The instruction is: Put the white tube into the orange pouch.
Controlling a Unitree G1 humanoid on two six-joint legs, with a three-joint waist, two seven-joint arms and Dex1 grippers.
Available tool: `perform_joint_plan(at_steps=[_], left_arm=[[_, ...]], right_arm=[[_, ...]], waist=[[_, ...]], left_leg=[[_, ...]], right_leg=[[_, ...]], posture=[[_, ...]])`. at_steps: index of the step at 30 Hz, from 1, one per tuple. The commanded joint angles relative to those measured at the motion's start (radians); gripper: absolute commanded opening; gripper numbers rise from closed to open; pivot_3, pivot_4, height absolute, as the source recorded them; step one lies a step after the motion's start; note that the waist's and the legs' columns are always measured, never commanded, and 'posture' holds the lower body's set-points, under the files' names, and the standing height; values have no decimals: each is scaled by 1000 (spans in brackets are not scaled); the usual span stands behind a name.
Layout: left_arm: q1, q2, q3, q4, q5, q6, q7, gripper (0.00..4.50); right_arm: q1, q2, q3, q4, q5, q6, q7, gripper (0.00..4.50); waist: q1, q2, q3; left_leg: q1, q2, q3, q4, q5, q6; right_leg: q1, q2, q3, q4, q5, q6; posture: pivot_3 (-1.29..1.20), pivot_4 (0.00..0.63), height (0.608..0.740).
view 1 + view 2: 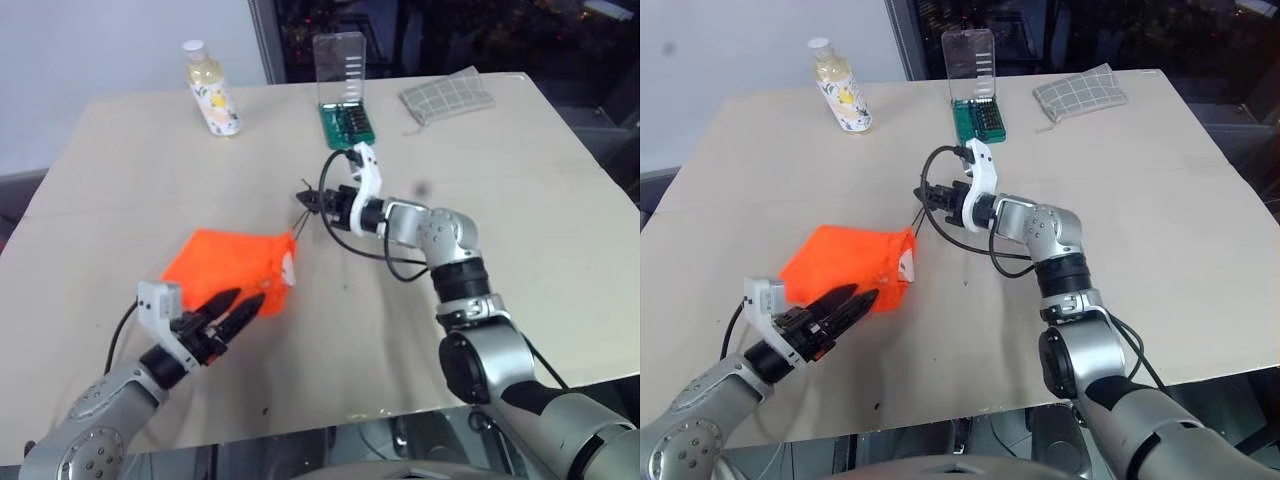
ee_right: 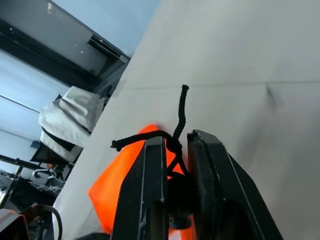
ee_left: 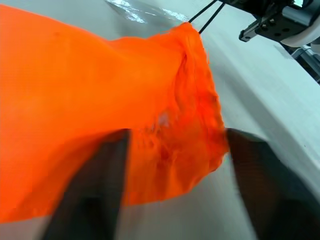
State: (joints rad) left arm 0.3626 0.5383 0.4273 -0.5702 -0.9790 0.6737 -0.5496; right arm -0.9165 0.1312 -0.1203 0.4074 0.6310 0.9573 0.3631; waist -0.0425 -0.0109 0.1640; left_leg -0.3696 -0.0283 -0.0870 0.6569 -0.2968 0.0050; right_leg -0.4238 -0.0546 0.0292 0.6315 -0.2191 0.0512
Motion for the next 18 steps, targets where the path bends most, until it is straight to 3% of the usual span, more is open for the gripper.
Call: perform_joint_plan(at_steps=[1,4,8,18], left_arm=[[-7,51,83,-84,-172,20,-43,3600],[-15,91,111,-101,-251,29,-56,3600],[-113,122,89,-84,-201,3,3,3600],[-307,82,-5,-2,-130,-23,82,3600]], right_arm=[[42,92,24,-76,33,1,-4,104],[53,80,60,-108,26,-13,5,104],[47,77,98,-192,35,-45,17,104],[-253,-3,-133,-199,220,-30,-112,104]], waist=[[0,0,0],[0,0,0],[1,1,0],[-2,0,0]], left_leg=[[0,0,0,0,0,0],[0,1,0,0,0,0],[1,0,0,0,0,0],[-3,-2,1,0,1,-1]], right_leg=[[0,0,0,0,0,0],[0,1,0,1,0,0],[0,1,0,1,0,0],[-6,2,1,4,0,0]], posture=[[0,150,740],[0,150,740],[0,150,740],[0,150,740]])
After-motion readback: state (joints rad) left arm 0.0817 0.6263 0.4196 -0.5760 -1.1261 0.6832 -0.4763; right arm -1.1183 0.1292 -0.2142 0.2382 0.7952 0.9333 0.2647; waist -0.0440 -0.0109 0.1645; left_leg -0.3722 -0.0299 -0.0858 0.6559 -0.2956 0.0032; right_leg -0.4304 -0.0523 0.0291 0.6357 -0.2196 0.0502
